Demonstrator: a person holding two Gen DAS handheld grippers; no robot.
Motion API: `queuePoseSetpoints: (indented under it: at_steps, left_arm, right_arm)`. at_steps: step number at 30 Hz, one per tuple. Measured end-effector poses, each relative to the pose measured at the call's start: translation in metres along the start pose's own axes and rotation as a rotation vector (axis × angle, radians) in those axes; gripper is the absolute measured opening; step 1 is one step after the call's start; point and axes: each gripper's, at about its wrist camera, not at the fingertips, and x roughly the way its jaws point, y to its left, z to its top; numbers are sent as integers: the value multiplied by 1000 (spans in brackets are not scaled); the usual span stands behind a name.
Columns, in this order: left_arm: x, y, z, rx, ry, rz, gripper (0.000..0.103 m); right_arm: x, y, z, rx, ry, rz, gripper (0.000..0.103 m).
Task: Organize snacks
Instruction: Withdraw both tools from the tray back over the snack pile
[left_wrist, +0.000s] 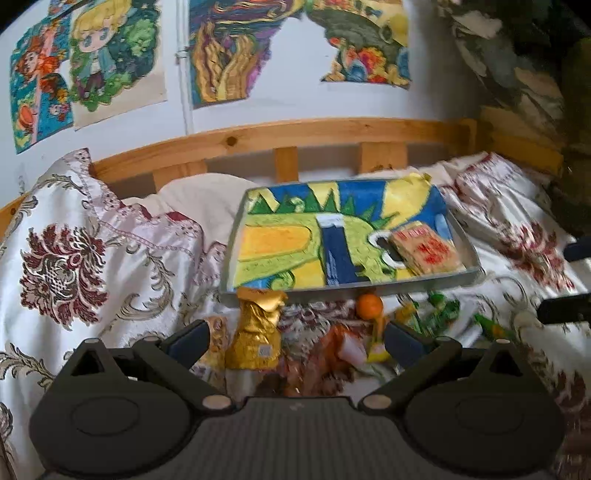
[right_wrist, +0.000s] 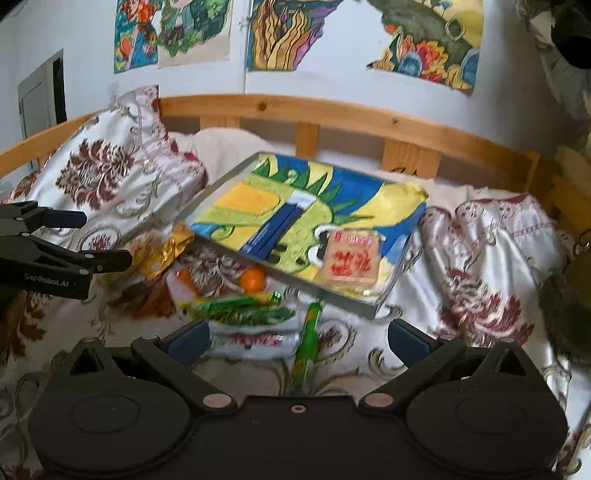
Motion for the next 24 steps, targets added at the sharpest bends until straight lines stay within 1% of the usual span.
queuePoseSetpoints:
  at_steps: [7,18,24]
  left_arm:
    - [-5,-8,-15,34,32,-27,103]
    - [-3,-3,-25,13,87,4,103]
    - [-2,-3,-29,23,100,-3,103]
  right_arm:
    - [4,4,-14,4,52,9,102]
    - [7,11,-24,-2,89,37,102]
    - [10,12,-25,1,98,42,102]
